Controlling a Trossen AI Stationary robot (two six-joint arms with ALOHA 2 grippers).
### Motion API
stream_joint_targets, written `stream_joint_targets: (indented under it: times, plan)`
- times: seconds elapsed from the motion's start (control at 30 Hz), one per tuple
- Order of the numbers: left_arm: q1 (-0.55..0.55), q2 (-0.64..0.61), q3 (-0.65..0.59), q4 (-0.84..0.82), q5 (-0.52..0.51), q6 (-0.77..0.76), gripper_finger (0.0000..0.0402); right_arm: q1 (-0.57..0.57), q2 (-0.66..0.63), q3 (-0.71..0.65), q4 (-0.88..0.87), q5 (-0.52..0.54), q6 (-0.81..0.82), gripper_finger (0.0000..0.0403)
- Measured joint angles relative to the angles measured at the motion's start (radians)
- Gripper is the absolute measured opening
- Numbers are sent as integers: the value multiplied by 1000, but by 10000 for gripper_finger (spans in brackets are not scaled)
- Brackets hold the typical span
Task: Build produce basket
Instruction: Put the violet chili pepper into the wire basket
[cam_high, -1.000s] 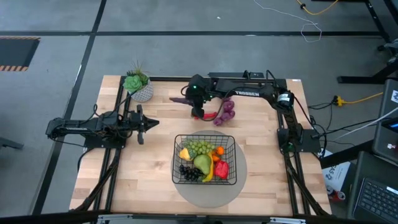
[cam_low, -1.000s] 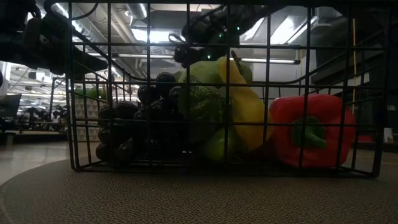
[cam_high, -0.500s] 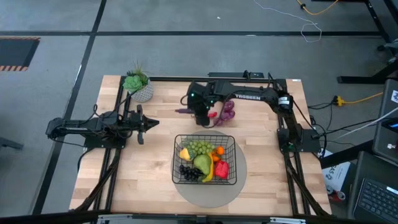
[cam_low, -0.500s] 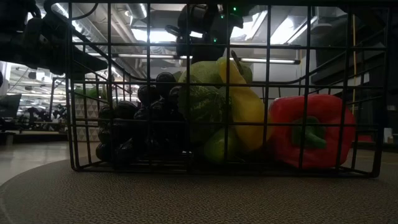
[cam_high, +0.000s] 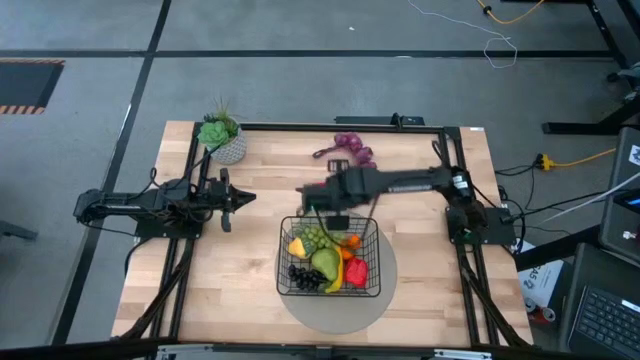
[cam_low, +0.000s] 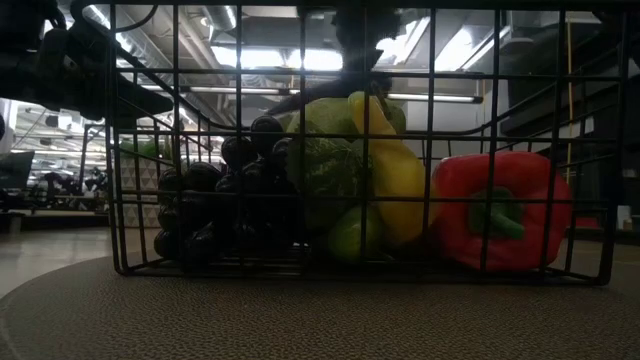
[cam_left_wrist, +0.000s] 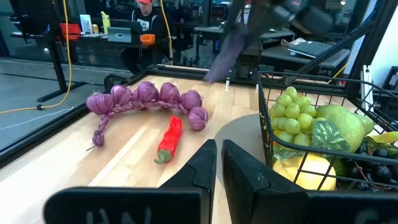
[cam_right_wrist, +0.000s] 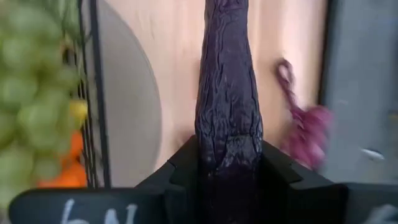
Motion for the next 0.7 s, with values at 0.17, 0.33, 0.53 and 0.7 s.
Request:
stream_joint_targets:
  times: [0.17,0.33,0.53,0.7]
  plan:
    - [0,0,0,0,0,0,19,85,0,90,-199,256,126,97]
    - [0,0,0,-2,0,0,19,114,-81,123,-181,217,164,97]
    - [0,0,0,-2,0,0,19,160,-230,114,-188,129,234,97]
    - [0,0,0,-2,0,0,19,241,-325,114,-187,16,289,97]
